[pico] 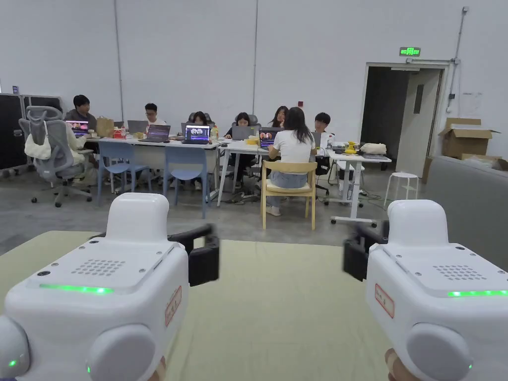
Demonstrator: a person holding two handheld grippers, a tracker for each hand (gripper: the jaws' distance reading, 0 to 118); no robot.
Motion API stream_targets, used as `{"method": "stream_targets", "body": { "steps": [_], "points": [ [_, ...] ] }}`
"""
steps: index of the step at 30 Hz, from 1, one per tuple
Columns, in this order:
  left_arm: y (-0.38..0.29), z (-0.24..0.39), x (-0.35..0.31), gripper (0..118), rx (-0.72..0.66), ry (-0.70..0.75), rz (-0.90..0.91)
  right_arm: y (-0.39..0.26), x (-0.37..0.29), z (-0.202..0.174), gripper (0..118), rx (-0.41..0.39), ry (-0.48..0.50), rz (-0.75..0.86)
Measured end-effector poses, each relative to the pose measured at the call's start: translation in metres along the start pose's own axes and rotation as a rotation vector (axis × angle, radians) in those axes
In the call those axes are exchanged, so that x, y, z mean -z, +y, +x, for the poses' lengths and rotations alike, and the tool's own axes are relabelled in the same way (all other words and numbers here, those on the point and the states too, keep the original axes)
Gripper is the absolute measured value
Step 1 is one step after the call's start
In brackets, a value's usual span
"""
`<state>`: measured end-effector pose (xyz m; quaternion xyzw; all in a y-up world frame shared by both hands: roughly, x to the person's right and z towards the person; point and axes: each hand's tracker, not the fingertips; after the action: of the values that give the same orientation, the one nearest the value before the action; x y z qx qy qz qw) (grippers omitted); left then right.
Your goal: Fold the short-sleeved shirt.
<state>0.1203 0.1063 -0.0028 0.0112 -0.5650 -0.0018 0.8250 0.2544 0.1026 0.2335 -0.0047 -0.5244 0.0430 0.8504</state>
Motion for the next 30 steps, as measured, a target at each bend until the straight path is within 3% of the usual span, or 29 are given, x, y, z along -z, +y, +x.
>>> {"method": "stream_targets", "body": {
  "steps": [1, 2, 4, 10, 13, 16, 20, 23, 26, 30],
  "points": [
    [-0.001, 0.003, 0.001, 2, 0.041, 0.027, -0.004, -0.003, 0.002, -0.001, 3, -0.024, -0.046, -0.046],
    [-0.004, 0.006, 0.002, 0, 0.024, 0.021, -0.003, -0.005, 0.0, 0.002, 3, -0.003, -0.018, -0.035],
    [-0.01, 0.009, 0.002, 0, 0.03, -0.028, -0.028, -0.011, 0.0, 0.009, 3, 0.062, 0.05, -0.085],
    [-0.016, -0.005, 0.005, 0, -0.066, 0.025, -0.076, -0.021, 0.002, 0.023, 3, 0.109, -0.008, -0.102],
    [-0.011, -0.036, -0.008, 0, -0.112, 0.097, -0.071, -0.019, 0.014, 0.009, 3, 0.151, 0.023, -0.118],
    [-0.008, -0.077, -0.034, 0, -0.088, 0.241, -0.059, -0.013, 0.03, -0.045, 3, 0.125, 0.183, -0.126],
    [-0.005, -0.14, -0.09, 0, -0.082, 0.475, -0.076, 0.0, 0.034, -0.163, 3, 0.052, 0.5, -0.121],
    [-0.003, -0.176, -0.13, 0, -0.047, 0.634, -0.11, 0.006, 0.015, -0.236, 3, 0.048, 0.721, -0.086],
    [-0.005, -0.193, -0.15, 0, 0.008, 0.677, -0.166, 0.004, 0.001, -0.277, 3, 0.051, 0.774, -0.089],
    [-0.018, -0.202, -0.141, 0, 0.027, 0.669, -0.213, -0.005, 0.007, -0.293, 3, 0.037, 0.813, -0.139]
  ]
}}
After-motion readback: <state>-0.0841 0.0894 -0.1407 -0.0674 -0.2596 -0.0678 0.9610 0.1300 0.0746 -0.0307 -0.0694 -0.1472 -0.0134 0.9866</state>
